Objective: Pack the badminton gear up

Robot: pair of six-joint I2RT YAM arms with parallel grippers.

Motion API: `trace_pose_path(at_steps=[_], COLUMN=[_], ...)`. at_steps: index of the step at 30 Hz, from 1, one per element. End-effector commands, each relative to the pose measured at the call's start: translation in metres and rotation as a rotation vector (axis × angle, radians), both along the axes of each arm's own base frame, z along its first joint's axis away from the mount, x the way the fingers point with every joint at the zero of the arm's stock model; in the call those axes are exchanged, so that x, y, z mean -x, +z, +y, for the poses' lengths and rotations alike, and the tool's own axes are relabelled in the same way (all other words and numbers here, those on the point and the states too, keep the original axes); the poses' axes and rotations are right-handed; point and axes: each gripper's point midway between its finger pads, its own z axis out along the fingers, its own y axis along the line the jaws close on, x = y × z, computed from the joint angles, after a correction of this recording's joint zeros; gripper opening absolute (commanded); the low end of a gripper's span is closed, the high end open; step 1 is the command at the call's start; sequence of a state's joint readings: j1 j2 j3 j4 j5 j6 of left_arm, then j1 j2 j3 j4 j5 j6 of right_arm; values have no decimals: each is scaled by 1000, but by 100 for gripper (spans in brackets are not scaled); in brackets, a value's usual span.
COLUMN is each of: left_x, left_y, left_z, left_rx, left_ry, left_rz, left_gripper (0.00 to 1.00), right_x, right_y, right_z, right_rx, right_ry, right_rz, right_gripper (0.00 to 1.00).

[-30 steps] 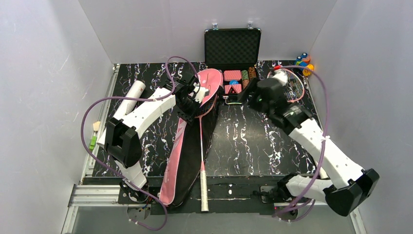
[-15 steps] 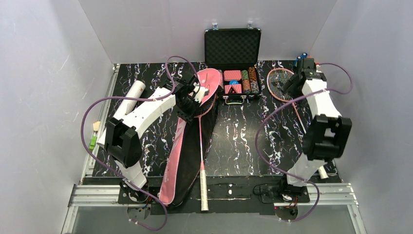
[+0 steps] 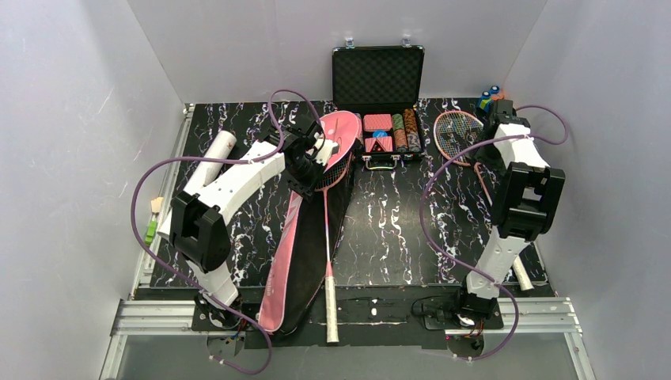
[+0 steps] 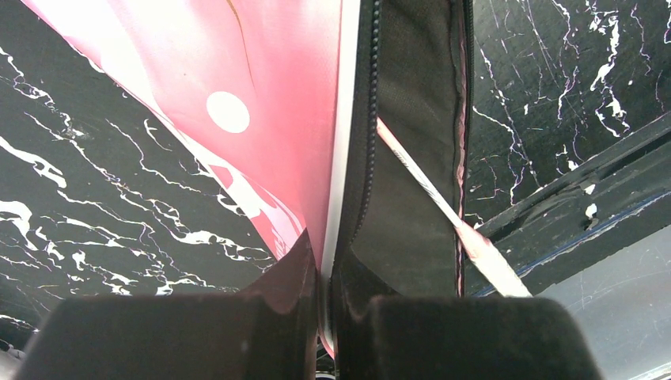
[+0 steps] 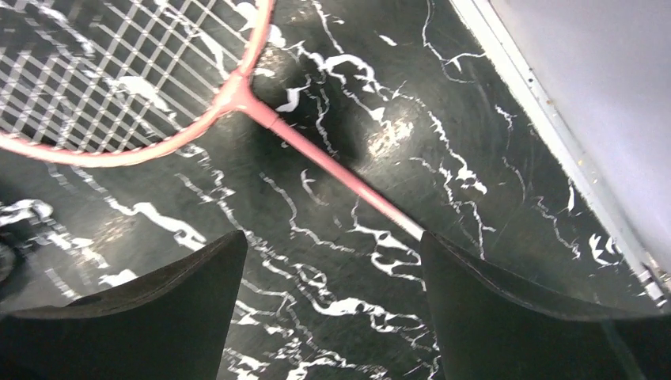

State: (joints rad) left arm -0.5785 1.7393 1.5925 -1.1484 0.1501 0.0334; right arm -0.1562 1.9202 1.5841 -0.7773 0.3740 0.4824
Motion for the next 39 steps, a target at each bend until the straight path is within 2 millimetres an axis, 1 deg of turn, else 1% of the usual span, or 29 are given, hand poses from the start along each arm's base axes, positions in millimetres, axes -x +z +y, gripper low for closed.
trace_pose_path(at_steps=[1,3,6,9,12,18,25,30,31,32,35,39], left_x=[-4,-4,-5,-4,-4,-3,-3,-6,-6,-7,-9,-9], left_y=[26,29,36,40,41,39,39,44,44,44,43,40], left_z=[-7,-8,-11,-12,-13,-10,-11,-12,-12,-12,-10,-8], left_rx=[76,81,96,106,114,106,106,107,108,107,90,87], left_ry=[6,5,2,-1,0,5,5,8,7,7,7,8], left_rz=[-55,-58,-66,-69,-70,-74,-68,-81,-78,-79,-84,-91], left_gripper=[0,0,0,0,0,0,0,0,0,0,0,0], right_x=[-4,0,1,0,-1,2,7,11,12,14,18,22], right_y=[-8,-13,-24,-34,-44,-61,-71,-68,-69,-69,-72,-74], right_z=[-21,-28,-31,-34,-33,-28,-18,-16,-14,-15,-15,-12], right_rx=[87,100,59,37,-20,-100,-171,-180,-190,-188,-191,-206], right_ry=[110,131,142,159,175,206,218,206,208,204,198,200], right_rz=[45,66,72,88,89,93,101,104,109,119,133,148], right_gripper=[88,88,84,83,80,80,76,69,79,82,84,80])
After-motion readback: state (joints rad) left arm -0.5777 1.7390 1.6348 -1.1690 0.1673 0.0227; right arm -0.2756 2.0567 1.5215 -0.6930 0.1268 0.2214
